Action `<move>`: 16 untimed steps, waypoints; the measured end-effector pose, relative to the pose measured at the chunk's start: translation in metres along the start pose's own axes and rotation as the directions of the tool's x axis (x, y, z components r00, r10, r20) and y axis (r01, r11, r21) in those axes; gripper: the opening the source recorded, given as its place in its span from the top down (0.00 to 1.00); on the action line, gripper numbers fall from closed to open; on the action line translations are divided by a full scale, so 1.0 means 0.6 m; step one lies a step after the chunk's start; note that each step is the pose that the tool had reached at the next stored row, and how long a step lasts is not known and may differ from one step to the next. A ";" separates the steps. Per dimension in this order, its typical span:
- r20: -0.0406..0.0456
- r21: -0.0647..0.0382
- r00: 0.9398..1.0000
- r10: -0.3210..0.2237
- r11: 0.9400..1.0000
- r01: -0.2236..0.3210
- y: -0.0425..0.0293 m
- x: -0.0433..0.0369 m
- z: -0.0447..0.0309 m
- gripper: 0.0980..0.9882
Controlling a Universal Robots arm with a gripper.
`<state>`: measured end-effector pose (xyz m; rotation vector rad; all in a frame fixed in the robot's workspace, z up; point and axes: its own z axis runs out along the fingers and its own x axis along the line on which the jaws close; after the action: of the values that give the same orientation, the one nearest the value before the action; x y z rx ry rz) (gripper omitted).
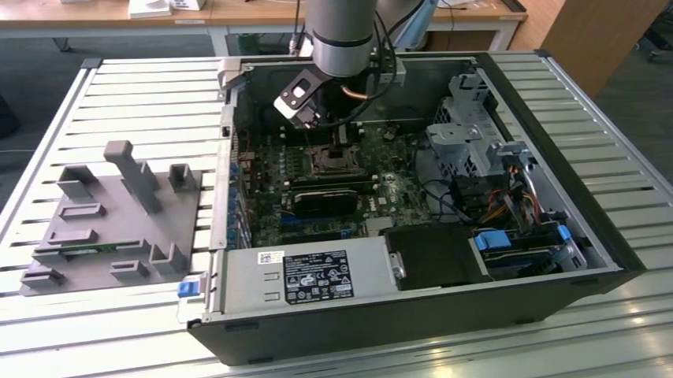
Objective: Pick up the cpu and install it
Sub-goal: 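Install the first cpu locking lever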
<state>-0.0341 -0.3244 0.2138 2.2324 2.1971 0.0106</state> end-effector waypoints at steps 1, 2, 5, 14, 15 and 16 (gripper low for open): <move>0.000 0.000 1.000 0.000 1.000 0.000 0.000 0.000 0.000 0.99; 0.000 0.000 1.000 0.000 1.000 0.000 0.000 0.000 0.000 0.99; 0.000 0.000 1.000 0.000 1.000 0.000 0.000 0.000 -0.001 0.99; 0.000 0.000 1.000 0.000 1.000 0.000 0.000 0.000 -0.004 0.99; 0.000 0.000 1.000 0.000 1.000 0.000 0.000 0.000 -0.005 0.99; 0.000 0.000 1.000 0.000 1.000 0.000 0.000 0.000 -0.005 0.99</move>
<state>-0.0341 -0.3244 0.2166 2.2324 2.1971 0.0105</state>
